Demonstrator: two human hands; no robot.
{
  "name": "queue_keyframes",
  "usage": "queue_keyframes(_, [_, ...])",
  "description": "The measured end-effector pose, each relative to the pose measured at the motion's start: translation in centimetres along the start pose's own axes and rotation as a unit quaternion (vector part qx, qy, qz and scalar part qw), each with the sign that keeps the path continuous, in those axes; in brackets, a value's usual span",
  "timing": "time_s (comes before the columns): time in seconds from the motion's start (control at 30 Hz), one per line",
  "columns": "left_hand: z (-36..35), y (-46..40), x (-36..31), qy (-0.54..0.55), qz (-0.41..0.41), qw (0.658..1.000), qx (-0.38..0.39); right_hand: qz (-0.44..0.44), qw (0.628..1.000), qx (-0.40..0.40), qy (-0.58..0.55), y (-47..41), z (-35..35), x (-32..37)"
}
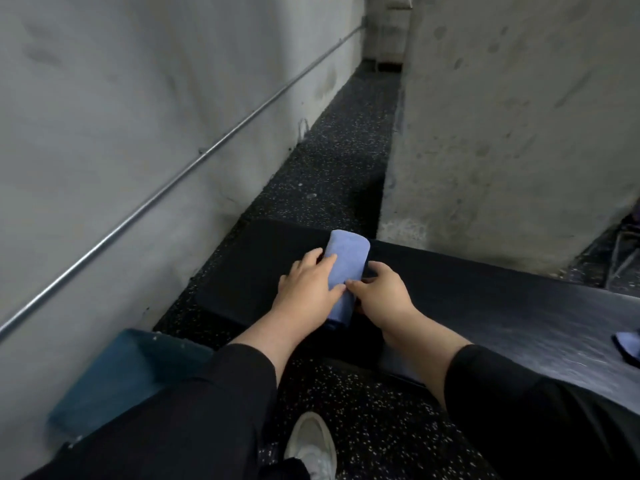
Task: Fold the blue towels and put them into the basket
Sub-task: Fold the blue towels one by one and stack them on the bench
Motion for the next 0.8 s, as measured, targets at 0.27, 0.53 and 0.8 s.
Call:
queue_keyframes(0.27, [3.6, -2.0, 10.5, -0.002, 0.061, 0.998, -0.027, 0.063, 0.992, 0.046, 0.102, -5.4, -11.2, 4.6])
queue_keyframes(0.53, [5.1, -2.3, 10.7, -0.042, 0.103, 0.987, -0.113, 0.087, 0.985, 0.031, 0.143, -3.6, -7.1, 4.3])
queue_keyframes(0.8, [6.1, 4.1, -8.9, 0.033, -0.198, 0.963, -0.179, 0.111, 0.968, -0.092, 0.205, 9.7, 9.5, 0.5])
Point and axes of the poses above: each hand's wrist, its own y-axis away from the middle knuckle, its own z-axis out of the back of the hand, x = y × z, the point moved 5 cm from there along -y, towards the middle knuckle, and after that the axes turned 6 degrees about x, right-handed, at the moved point
